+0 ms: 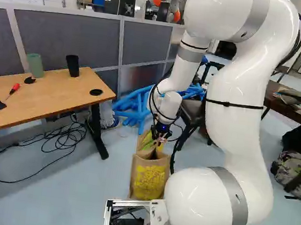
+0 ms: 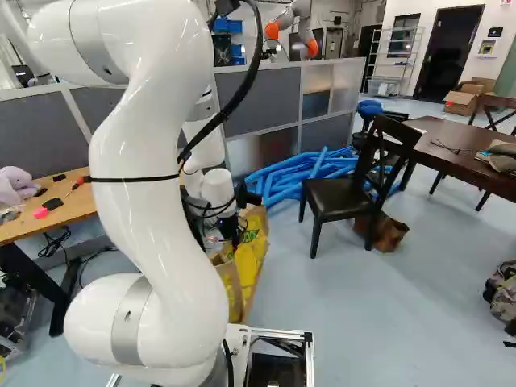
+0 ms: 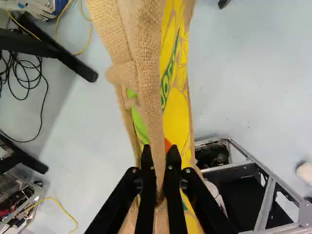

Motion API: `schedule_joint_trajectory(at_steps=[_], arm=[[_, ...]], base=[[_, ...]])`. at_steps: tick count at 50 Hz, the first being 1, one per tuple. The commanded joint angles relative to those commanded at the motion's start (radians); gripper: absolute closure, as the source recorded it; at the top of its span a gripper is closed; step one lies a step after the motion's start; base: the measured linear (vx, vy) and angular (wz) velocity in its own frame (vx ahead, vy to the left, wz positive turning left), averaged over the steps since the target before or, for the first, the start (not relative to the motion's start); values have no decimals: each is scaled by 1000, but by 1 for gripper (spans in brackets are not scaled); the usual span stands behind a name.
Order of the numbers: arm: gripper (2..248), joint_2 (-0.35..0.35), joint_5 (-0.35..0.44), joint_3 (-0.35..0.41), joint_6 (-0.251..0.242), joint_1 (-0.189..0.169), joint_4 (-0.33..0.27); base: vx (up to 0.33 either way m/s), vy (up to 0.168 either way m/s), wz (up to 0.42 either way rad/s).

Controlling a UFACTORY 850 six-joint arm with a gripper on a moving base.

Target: Pick up the bag on the ground and place it on the table

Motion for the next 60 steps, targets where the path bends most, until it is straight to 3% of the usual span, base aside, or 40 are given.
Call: schedule_joint_trajectory(at_steps=[60], arm=[[227,197,-229,-32,0,-16,-123]], base=[[0,0,0]])
